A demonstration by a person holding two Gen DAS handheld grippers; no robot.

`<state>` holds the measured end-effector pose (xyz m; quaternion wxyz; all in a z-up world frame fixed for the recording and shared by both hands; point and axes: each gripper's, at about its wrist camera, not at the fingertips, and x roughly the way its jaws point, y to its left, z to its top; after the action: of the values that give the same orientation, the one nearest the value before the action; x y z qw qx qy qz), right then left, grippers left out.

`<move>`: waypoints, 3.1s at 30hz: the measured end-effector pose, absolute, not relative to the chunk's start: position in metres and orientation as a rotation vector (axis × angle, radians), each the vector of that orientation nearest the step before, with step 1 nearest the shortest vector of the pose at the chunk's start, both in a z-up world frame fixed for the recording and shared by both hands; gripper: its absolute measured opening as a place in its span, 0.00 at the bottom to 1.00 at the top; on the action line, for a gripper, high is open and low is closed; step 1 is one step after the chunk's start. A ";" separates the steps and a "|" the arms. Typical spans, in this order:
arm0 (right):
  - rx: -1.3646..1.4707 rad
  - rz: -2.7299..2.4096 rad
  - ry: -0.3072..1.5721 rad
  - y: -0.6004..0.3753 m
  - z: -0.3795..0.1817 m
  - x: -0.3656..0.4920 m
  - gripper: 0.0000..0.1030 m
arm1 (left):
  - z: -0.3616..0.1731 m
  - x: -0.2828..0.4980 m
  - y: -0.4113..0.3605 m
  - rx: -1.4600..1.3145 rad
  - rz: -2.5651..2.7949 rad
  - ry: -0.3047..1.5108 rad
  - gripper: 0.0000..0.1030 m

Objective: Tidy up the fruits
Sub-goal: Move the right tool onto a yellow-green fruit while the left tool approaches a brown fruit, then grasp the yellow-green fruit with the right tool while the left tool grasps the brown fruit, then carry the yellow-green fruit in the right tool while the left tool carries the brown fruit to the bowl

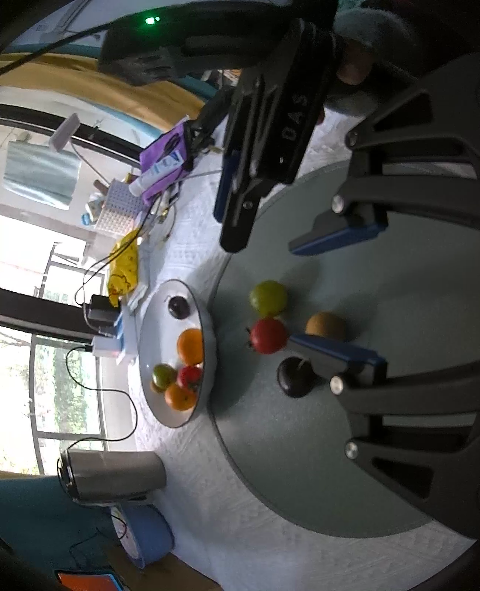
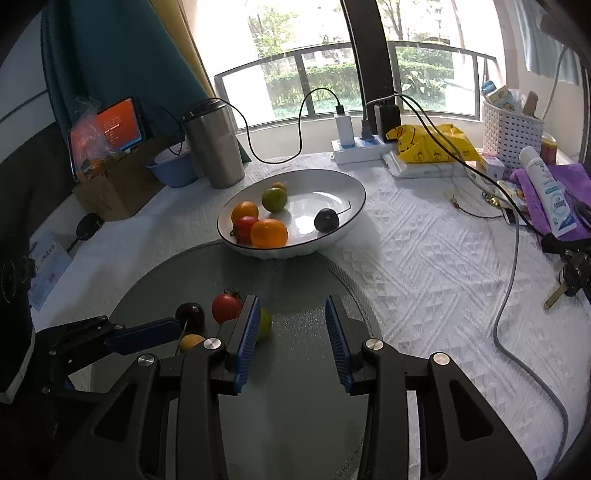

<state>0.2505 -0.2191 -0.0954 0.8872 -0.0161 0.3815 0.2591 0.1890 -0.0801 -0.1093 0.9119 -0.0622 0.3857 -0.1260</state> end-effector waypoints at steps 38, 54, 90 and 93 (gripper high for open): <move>0.011 0.692 0.955 -0.187 -0.130 0.270 0.29 | -0.115 0.193 -0.090 0.154 -0.257 0.774 0.33; 0.029 0.648 0.889 -0.207 -0.114 0.269 0.28 | -0.123 0.207 -0.083 0.119 -0.281 0.854 0.27; -0.021 0.631 0.763 -0.196 -0.064 0.312 0.28 | -0.066 0.258 -0.049 -0.053 -0.290 0.695 0.27; -0.019 0.627 0.763 -0.195 -0.064 0.322 0.28 | -0.066 0.268 -0.047 -0.049 -0.282 0.691 0.27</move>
<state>0.3217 -0.1946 -0.0645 0.8806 -0.0092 0.3660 0.3007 0.2684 -0.0466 -0.0662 0.9309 -0.0239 0.3375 -0.1377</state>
